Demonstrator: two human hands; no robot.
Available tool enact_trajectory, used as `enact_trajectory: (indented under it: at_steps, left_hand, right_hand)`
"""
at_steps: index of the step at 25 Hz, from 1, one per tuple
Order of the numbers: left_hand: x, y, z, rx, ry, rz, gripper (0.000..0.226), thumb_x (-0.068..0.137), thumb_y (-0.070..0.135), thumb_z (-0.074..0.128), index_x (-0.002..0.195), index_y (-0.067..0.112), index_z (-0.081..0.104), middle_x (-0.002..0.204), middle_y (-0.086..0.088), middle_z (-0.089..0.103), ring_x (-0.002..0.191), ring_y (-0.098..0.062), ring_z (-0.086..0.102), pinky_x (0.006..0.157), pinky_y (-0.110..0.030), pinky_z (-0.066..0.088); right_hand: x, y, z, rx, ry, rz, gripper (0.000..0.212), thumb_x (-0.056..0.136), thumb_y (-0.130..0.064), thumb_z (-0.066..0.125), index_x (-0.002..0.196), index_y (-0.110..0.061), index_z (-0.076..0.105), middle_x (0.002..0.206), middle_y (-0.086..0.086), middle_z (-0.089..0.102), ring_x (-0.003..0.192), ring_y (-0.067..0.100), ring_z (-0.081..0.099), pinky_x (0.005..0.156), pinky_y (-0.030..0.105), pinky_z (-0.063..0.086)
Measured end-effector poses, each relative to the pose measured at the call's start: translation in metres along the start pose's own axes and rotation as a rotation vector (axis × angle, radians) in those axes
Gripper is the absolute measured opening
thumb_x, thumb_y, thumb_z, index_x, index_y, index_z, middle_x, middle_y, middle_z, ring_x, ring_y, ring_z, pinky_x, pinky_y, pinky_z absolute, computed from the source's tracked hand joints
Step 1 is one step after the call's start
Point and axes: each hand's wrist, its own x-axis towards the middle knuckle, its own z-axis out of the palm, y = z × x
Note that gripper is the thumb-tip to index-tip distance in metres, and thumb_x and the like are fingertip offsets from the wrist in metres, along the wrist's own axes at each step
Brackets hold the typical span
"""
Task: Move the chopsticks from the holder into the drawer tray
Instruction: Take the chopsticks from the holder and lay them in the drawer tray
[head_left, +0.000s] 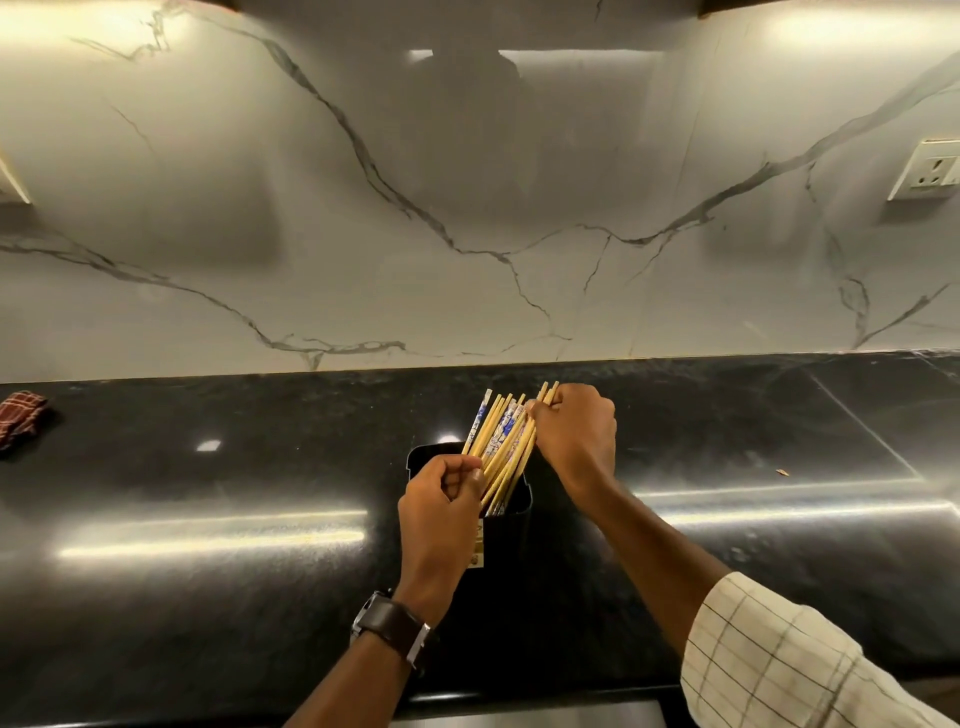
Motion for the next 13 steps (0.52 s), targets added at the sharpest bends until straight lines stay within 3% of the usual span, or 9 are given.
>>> enact_trajectory:
  at_steps: [3, 6, 8, 10, 13]
  left_hand:
    - [0.001, 0.009, -0.001, 0.099, -0.043, 0.093, 0.019, 0.097, 0.01, 0.065, 0.115, 0.014, 0.071, 0.116, -0.003, 0.075, 0.104, -0.013, 0.071, 0.09, -0.029, 0.061]
    - [0.001, 0.035, -0.002, 0.189, -0.198, 0.241, 0.04, 0.099, 0.015, 0.063, 0.139, 0.015, 0.059, 0.134, 0.012, 0.061, 0.117, 0.001, 0.063, 0.092, -0.01, 0.051]
    - [0.002, 0.059, -0.004, 0.181, -0.265, 0.331, 0.041, 0.099, 0.018, 0.063, 0.14, 0.015, 0.058, 0.129, 0.014, 0.064, 0.1, 0.004, 0.068, 0.086, -0.014, 0.055]
    - [0.0, 0.079, -0.009, 0.119, -0.323, 0.37, 0.03, 0.099, 0.015, 0.062, 0.128, 0.012, 0.066, 0.11, 0.007, 0.076, 0.089, -0.008, 0.075, 0.081, -0.024, 0.061]
    - [-0.009, 0.095, -0.02, -0.201, -0.531, 0.203, 0.02, 0.101, 0.008, 0.056, 0.117, 0.003, 0.068, 0.099, -0.015, 0.08, 0.092, -0.028, 0.079, 0.082, -0.037, 0.064]
  right_hand:
    - [-0.011, -0.023, -0.026, -0.015, 0.056, -0.157, 0.026, 0.098, -0.028, 0.07, 0.075, -0.015, 0.066, 0.069, -0.001, 0.07, 0.059, 0.012, 0.067, 0.059, 0.03, 0.059]
    - [-0.024, -0.053, -0.06, 0.059, 0.098, -0.331, 0.017, 0.096, -0.027, 0.072, 0.087, -0.012, 0.073, 0.077, -0.001, 0.075, 0.068, 0.014, 0.074, 0.069, 0.034, 0.064]
    - [-0.034, -0.072, -0.082, 0.171, 0.063, -0.399, 0.012, 0.093, -0.026, 0.075, 0.091, -0.014, 0.075, 0.079, -0.004, 0.078, 0.069, 0.01, 0.077, 0.071, 0.034, 0.065]
    - [-0.042, -0.084, -0.101, 0.289, -0.014, -0.403, 0.008, 0.091, -0.023, 0.077, 0.092, -0.015, 0.076, 0.08, -0.005, 0.079, 0.07, 0.005, 0.078, 0.07, 0.032, 0.066]
    - [-0.05, -0.09, -0.115, 0.453, -0.125, -0.314, 0.011, 0.091, -0.018, 0.077, 0.098, -0.009, 0.077, 0.084, 0.001, 0.081, 0.075, 0.008, 0.08, 0.07, 0.031, 0.066]
